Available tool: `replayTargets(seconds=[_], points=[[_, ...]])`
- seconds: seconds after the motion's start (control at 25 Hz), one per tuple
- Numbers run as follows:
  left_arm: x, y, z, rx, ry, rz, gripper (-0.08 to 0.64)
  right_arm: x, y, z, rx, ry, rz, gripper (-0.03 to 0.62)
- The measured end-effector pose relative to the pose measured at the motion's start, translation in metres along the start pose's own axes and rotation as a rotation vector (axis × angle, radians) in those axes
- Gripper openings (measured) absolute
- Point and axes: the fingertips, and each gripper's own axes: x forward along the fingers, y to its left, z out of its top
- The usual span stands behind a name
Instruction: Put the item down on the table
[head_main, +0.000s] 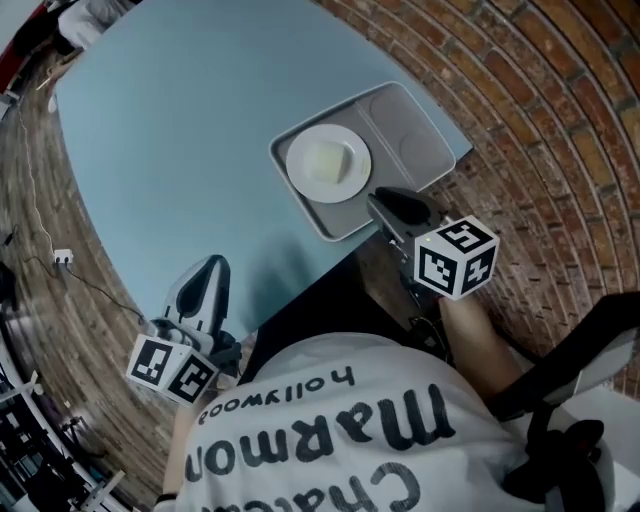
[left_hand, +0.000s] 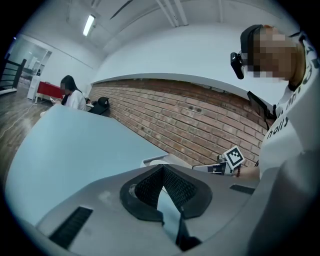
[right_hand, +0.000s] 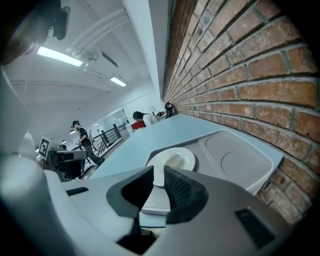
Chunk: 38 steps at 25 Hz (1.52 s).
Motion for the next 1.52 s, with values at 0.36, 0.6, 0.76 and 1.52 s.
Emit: replayTargets(seconds=[0.36,0.6,0.76,1.52], points=[[0.015,-0.031,0.012,0.018,0.018,-0.177,0.006,-0.027,0.044,0.008,0.031,-0.069,0.008,0.021],[0.008,-0.039,0.011,0.019,0.052,-0.256,0.006,-0.032,0.071,-0.002,0.024,-0.071,-0.044,0.018],[0.004,-0.053,0.002,0.050,0.079,-0.298,0.006,-0.033,0.086,-0.005,0.027,-0.080,-0.033,0.018],[-0.021,-0.018,0.018,0.011,0.063,-0.285,0.006,-0.070,0.091,0.002,-0.057,-0.113,-0.129,0.011]])
